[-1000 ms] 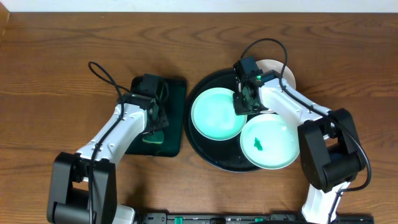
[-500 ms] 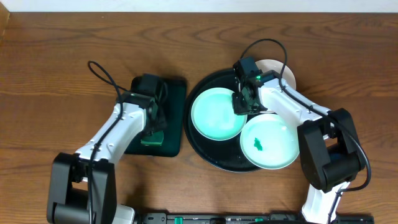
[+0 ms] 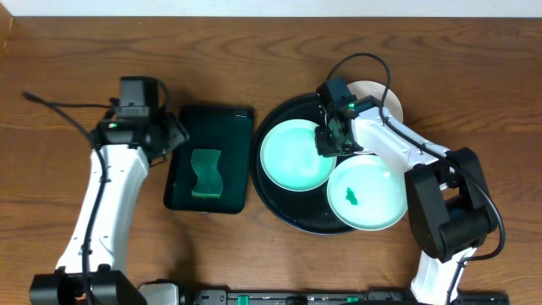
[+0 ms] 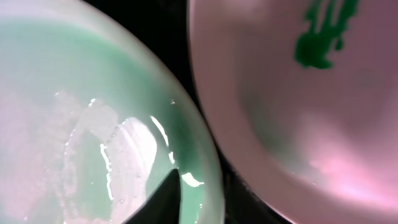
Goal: Clean dirty plates on tray and stack at the side
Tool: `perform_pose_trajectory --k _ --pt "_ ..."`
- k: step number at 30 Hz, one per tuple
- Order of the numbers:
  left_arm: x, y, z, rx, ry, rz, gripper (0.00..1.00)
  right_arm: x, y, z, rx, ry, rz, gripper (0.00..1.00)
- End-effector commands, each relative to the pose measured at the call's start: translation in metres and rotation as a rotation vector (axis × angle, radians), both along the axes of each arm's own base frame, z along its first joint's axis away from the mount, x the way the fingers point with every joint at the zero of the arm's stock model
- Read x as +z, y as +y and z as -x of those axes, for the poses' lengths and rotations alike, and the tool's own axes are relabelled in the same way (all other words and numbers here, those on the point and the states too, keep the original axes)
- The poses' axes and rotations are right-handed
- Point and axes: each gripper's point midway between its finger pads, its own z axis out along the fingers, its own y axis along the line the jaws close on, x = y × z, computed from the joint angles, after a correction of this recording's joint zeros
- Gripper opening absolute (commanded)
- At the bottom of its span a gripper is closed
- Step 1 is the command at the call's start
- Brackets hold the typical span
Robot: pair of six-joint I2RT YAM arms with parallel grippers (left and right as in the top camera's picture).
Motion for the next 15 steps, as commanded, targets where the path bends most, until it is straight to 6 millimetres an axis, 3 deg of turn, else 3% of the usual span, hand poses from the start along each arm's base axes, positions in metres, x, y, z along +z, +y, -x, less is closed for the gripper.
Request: perform_pose_trajectory --k 1,15 --pt "0.0033 0.008 0.0003 0.027 0.001 -0.009 0.78 0.0009 0.0107 0.008 0.017 0.018 -0.034 0.16" --pt "0.0033 0.0079 0.0003 0.027 0.001 -0.009 0.79 0.0006 0.0102 0.0092 0.017 0.023 -0.032 0.09"
